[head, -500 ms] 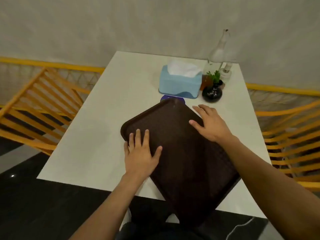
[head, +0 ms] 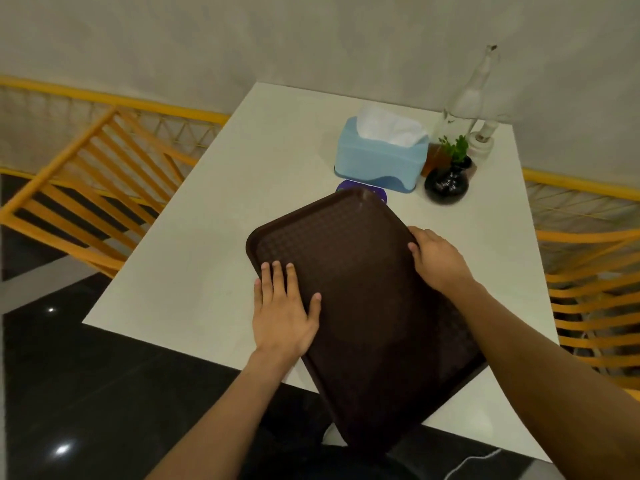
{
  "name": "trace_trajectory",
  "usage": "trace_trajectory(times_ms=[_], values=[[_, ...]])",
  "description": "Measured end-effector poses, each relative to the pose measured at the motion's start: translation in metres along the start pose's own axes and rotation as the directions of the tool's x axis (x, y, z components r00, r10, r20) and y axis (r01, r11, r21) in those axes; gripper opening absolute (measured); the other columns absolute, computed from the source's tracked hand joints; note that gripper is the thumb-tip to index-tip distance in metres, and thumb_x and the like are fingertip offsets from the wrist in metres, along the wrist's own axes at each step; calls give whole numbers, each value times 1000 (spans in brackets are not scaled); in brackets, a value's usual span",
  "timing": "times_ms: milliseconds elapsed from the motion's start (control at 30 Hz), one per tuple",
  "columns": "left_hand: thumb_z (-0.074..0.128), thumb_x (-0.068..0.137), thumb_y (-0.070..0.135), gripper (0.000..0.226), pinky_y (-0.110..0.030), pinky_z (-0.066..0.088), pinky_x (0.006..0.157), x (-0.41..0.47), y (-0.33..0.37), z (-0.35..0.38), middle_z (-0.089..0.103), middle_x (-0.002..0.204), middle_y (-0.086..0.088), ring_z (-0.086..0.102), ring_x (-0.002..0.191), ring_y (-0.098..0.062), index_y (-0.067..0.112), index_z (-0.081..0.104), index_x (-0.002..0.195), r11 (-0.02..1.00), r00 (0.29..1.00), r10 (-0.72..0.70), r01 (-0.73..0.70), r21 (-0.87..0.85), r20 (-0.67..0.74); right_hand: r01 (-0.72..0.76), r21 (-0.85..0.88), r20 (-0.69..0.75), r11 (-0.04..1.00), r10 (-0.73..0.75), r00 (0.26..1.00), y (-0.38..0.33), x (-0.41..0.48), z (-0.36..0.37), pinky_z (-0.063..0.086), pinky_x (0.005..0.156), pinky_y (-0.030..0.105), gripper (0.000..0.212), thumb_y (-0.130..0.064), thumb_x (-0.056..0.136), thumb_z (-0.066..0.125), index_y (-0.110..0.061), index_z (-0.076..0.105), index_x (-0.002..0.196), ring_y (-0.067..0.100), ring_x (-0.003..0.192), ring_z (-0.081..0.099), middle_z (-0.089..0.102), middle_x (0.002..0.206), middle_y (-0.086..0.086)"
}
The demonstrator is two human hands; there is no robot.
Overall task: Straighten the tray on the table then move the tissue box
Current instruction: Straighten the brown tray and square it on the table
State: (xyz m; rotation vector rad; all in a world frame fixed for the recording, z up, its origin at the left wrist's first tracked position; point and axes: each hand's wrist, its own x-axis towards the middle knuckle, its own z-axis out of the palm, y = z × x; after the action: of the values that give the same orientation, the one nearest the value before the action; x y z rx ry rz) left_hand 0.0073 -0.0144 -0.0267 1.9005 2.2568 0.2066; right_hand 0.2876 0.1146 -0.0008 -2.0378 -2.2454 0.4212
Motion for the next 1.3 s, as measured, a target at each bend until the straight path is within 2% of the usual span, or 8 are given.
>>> trace_trajectory(times_ms=[300,500,667,800,1000,1100,1167,1300], values=[[15,98,65,82,-41,-1,127,21,-46,-11,11,170,-11,-6,157,-26,14,13,162,1000,1000,18,-18,-2,8,8,19,-36,1000,-7,999,-36,6,16,49,97,43,46,-31,107,41,-16,42,150,31,117,60,59,137,12],[19,100,61,77,-38,0,126,46,-93,-23,14,170,-9,-2,158,-24,15,17,162,998,998,62,-62,-27,4,-68,48,-15,997,69,998,-80,12,26,46,103,43,48,-32,107,41,-17,38,153,31,125,57,55,144,11],[27,104,51,65,-35,8,123,85,-138,-38,26,167,-8,9,157,-24,15,30,158,992,993,117,-118,-34,-30,-150,113,-37,982,155,987,-121,14,37,45,106,45,49,-32,107,43,-15,39,153,32,127,57,54,146,11],[34,106,41,56,-36,16,123,115,-166,-53,27,166,-5,16,155,-24,18,34,157,984,988,149,-151,-90,-33,-209,133,-71,969,219,973,-152,14,46,47,103,46,47,-32,106,44,-14,42,150,33,123,60,57,142,11],[52,99,18,59,-44,38,112,113,-196,-69,41,152,-14,40,136,-33,11,35,155,963,988,-71,32,-267,-135,-236,196,-82,952,255,963,-191,12,55,48,102,48,50,-37,105,45,-14,42,150,34,124,59,56,143,12],[51,100,16,60,-44,40,110,108,-217,-67,43,146,-16,42,131,-34,9,31,156,954,989,-124,96,-286,-82,-233,153,-170,960,258,951,-205,-1,58,50,99,47,61,-48,103,42,-19,30,156,34,127,56,51,146,11],[47,103,16,58,-43,42,107,110,-226,-65,46,142,-16,46,127,-31,9,29,157,956,993,-98,75,-282,-67,-241,140,-186,960,265,946,-213,-11,61,51,98,48,64,-52,103,39,-22,24,158,33,128,55,48,148,10],[42,105,20,57,-41,53,98,119,-238,-66,48,138,-14,55,118,-26,13,26,159,964,998,-50,36,-262,-44,-227,152,-148,962,249,957,-226,-24,73,51,98,50,58,-41,106,38,-21,24,159,34,121,61,54,145,11]])
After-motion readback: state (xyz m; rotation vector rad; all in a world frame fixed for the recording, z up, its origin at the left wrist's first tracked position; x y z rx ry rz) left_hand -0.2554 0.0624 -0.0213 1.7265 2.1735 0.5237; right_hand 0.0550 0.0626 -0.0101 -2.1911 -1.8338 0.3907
